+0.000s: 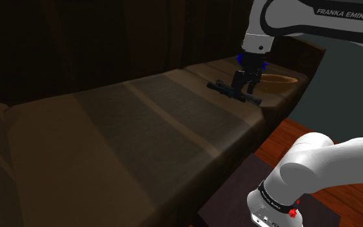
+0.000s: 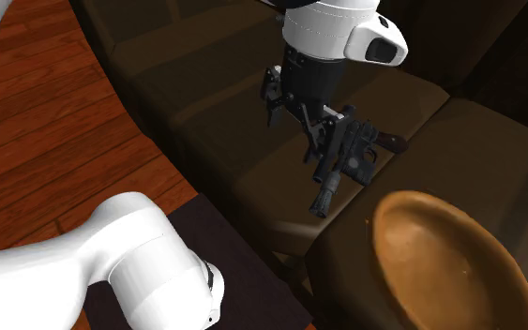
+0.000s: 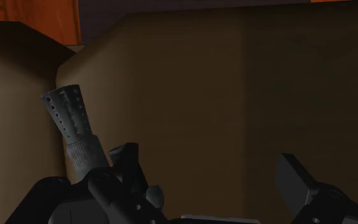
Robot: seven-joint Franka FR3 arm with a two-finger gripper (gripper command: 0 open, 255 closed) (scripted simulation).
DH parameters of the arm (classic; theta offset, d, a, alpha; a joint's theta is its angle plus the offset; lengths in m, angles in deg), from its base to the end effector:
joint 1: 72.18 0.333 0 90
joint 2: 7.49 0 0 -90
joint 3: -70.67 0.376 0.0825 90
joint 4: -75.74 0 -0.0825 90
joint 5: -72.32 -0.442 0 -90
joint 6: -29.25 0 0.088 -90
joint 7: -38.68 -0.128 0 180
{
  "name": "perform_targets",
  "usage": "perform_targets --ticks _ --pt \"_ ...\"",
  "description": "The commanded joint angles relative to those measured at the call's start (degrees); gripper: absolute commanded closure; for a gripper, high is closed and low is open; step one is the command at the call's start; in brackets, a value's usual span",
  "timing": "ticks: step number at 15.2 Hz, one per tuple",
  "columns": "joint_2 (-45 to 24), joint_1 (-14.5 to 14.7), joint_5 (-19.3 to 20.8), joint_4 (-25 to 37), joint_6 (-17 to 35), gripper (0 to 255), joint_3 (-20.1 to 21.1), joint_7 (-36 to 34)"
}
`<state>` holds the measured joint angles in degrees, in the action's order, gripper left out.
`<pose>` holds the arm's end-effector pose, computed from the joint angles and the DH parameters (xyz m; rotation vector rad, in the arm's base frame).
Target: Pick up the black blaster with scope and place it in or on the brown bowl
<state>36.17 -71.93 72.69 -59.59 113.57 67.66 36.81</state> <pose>0.3149 -0.0209 0.5929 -3.1037 0.0996 0.2005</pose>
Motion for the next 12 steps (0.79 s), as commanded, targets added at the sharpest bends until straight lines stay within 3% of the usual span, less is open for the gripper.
perform_targets --ticks 1,7,12 --pt "0.0 0.0 0.0 0.0 0.0 0 0.0 0.0" --pt "-2.9 -2.6 3.0 2.0 8.3 0 -6.7 5.2" --pt "-2.3 -2.7 3.1 -2.3 12.0 0 -6.8 5.2"
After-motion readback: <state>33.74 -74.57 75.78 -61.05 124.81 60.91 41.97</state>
